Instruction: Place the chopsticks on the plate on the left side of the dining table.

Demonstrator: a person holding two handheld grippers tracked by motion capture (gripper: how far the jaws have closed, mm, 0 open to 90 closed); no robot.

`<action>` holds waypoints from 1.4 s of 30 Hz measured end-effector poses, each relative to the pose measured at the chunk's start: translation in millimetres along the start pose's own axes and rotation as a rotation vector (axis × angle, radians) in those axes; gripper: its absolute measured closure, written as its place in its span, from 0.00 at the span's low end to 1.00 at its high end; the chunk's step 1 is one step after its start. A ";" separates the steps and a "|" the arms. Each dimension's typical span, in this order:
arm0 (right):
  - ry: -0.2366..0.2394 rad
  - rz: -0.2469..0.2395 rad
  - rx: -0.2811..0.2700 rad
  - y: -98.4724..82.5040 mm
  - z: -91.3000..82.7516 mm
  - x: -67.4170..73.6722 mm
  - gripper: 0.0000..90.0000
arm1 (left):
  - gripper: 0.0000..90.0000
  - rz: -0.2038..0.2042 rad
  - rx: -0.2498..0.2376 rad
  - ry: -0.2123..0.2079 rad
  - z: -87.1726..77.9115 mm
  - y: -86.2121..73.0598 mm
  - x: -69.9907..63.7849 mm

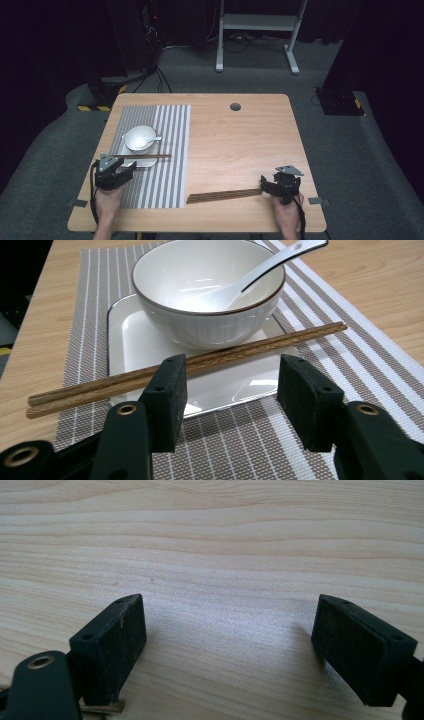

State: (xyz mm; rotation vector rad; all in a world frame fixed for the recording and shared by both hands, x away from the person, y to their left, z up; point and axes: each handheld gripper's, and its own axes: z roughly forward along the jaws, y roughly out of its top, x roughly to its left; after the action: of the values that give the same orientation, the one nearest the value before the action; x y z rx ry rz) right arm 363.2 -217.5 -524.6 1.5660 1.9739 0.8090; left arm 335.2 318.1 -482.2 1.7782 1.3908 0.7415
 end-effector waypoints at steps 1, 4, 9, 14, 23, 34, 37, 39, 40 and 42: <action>0.000 0.000 0.000 0.0 0.0 0.0 0.15 | 0.51 -0.002 -0.002 -0.001 -0.2 -0.3 -1.0; 0.000 0.000 0.000 0.0 0.0 0.0 0.15 | 0.51 -0.002 -0.007 -0.016 -1.7 -0.4 -4.6; 0.000 0.000 0.000 0.0 0.0 0.0 0.15 | 0.51 0.007 -0.015 -0.031 -3.7 0.4 -9.5; 0.000 0.000 0.000 0.0 0.0 0.0 0.15 | 0.50 0.013 -0.012 -0.049 -2.7 0.1 -15.4; 0.000 0.000 0.000 0.0 -0.1 0.0 0.15 | 0.50 0.024 -0.015 -0.084 -1.6 0.7 -26.2; 0.000 0.000 0.000 0.0 -0.1 0.0 0.15 | 0.50 0.043 0.008 -0.113 1.0 -1.6 -35.3; 0.000 0.000 0.000 0.0 -0.1 0.0 0.15 | 0.50 0.041 0.005 -0.121 0.8 -2.0 -37.8; 0.000 0.000 0.000 0.0 0.0 0.0 0.15 | 0.49 0.041 0.002 -0.126 0.3 -1.7 -39.6; 0.000 0.000 0.000 0.0 -0.1 0.0 0.15 | 0.49 0.044 0.002 -0.128 -0.2 -1.4 -40.5; 0.000 0.000 0.000 0.0 -0.1 0.0 0.15 | 0.49 0.045 0.001 -0.131 -0.9 -1.2 -42.0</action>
State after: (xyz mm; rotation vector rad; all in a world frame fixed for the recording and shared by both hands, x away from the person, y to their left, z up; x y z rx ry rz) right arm 363.2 -217.5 -524.6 1.5660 1.9743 0.8093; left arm 323.6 277.6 -482.5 1.8307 1.2684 0.6352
